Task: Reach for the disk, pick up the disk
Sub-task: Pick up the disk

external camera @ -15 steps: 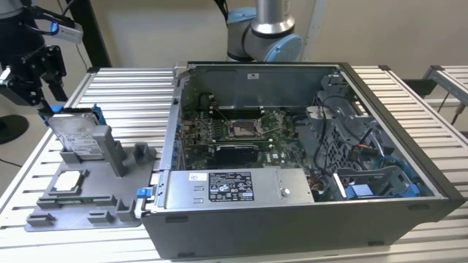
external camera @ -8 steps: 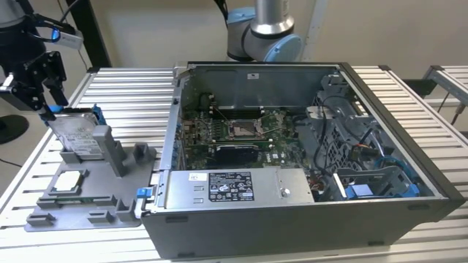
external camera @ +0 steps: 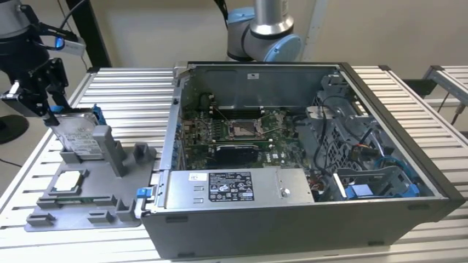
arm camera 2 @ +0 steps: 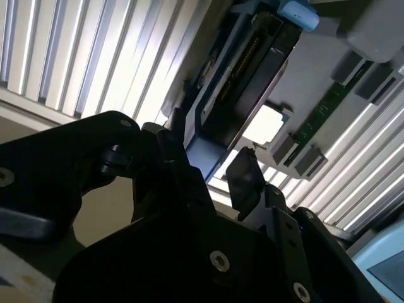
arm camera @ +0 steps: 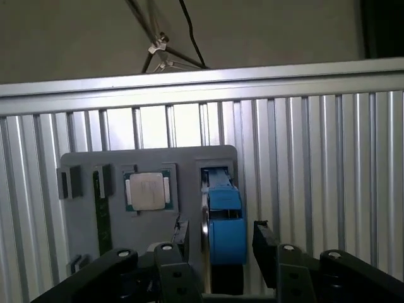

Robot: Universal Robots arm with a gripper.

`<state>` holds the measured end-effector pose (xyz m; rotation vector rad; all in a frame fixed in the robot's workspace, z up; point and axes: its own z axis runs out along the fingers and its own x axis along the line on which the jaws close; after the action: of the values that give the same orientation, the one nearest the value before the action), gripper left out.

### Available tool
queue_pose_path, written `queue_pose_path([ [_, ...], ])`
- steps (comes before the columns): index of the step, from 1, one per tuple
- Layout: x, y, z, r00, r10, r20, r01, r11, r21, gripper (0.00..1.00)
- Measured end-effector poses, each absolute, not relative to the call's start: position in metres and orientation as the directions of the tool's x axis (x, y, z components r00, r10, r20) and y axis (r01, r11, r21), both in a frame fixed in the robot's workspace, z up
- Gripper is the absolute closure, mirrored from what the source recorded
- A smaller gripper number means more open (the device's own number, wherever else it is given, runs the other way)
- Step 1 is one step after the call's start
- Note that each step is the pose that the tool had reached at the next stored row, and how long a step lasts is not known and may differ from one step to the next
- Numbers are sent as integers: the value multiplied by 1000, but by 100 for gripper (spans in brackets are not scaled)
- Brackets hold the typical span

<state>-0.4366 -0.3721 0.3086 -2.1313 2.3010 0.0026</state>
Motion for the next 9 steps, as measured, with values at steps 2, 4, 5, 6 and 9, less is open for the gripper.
queue_pose_path([
  [2,-437,-372,305,-69,-998,-5,-998,69,-2,0],
  [4,-437,-372,301,-64,-998,-5,-998,64,-2,0],
  [5,-437,-372,299,-62,-998,-5,-998,62,-3,0],
  [6,-437,-372,298,-60,-998,-5,-998,60,-3,0],
  [9,-437,-372,292,-59,-998,-5,-998,59,-3,0],
])
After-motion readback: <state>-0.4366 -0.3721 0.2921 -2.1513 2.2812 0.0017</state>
